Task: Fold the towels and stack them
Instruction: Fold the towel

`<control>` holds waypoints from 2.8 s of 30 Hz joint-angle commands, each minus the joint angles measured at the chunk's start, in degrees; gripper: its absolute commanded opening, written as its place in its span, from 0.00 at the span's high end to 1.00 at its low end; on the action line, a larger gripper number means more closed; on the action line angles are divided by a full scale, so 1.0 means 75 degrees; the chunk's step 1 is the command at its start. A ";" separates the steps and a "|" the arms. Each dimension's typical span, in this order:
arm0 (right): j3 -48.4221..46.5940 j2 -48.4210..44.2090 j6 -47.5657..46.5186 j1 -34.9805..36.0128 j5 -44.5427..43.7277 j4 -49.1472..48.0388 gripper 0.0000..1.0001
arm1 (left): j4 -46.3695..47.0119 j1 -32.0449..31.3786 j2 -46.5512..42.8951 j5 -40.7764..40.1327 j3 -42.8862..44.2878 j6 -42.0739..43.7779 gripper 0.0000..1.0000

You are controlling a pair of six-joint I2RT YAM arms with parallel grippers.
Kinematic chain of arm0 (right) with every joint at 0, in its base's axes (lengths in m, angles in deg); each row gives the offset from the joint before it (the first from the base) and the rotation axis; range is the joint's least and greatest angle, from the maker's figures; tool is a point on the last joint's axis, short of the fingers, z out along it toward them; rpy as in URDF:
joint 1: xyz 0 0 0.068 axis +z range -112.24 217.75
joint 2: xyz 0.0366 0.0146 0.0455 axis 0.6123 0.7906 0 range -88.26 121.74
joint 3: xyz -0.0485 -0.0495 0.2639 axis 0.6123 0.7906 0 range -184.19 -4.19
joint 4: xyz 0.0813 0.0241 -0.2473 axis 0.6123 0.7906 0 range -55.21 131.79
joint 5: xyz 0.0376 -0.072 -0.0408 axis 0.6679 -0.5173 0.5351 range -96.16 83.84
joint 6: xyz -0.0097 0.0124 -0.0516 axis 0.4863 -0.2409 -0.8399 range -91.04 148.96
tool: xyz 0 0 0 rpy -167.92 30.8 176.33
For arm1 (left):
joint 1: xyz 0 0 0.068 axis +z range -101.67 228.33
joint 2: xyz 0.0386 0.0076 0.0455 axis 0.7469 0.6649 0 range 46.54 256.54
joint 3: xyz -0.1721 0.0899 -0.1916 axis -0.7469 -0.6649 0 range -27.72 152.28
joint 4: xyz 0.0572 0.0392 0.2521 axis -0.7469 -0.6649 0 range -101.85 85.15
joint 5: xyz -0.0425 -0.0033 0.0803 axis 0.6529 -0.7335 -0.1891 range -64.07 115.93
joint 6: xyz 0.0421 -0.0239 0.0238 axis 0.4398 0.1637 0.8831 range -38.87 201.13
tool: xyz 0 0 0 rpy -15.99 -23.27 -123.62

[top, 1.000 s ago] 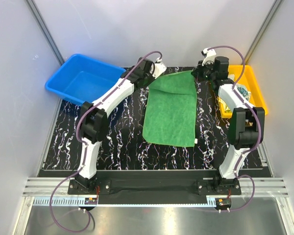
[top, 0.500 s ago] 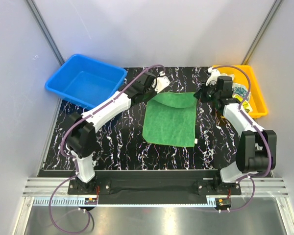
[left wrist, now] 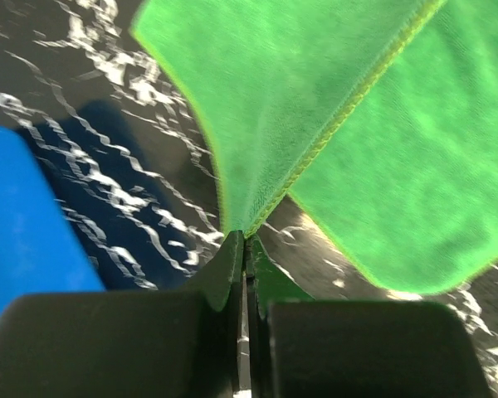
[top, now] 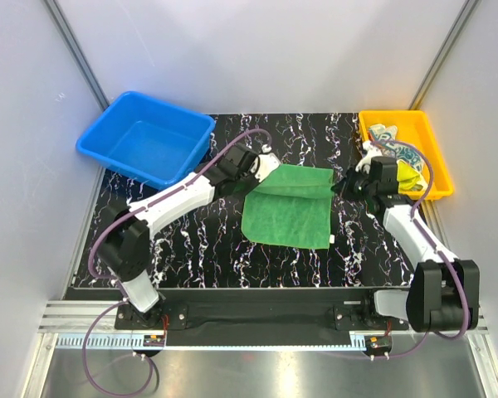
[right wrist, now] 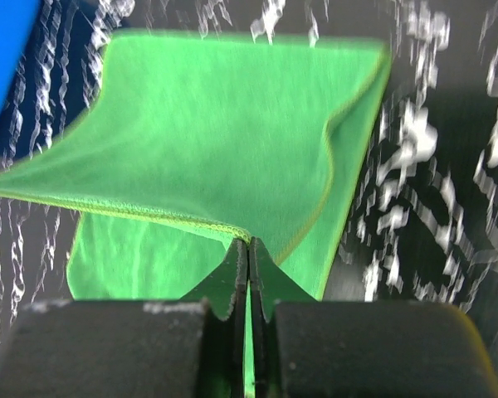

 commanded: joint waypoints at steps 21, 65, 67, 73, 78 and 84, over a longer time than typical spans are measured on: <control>0.1445 -0.1076 0.2641 0.0050 -0.0975 0.1794 0.66 | -0.0008 -0.0107 -0.1327 0.1429 -0.1809 -0.3781 0.52; 0.2054 0.0273 0.3673 0.0179 -0.0542 0.0763 0.95 | 0.2242 0.1218 0.0021 0.2485 -0.3075 -0.6445 0.57; 0.2054 0.0273 0.3661 0.0191 -0.0530 0.0751 0.96 | 0.2277 0.1218 0.0114 0.2555 -0.3040 -0.6445 0.59; 0.2054 0.0098 0.3637 0.0202 -0.0530 0.0716 1.00 | 0.2266 0.1218 0.0209 0.2743 -0.2911 -0.6492 0.87; 0.1726 -0.0020 0.3451 0.0202 -0.0554 0.0868 1.00 | 0.1985 0.1218 -0.0013 0.2895 -0.2653 -0.6562 1.00; 0.1386 -0.0102 0.3310 0.0202 -0.0577 0.1149 1.00 | 0.1458 0.1218 -0.0319 0.2989 -0.2220 -0.6703 1.00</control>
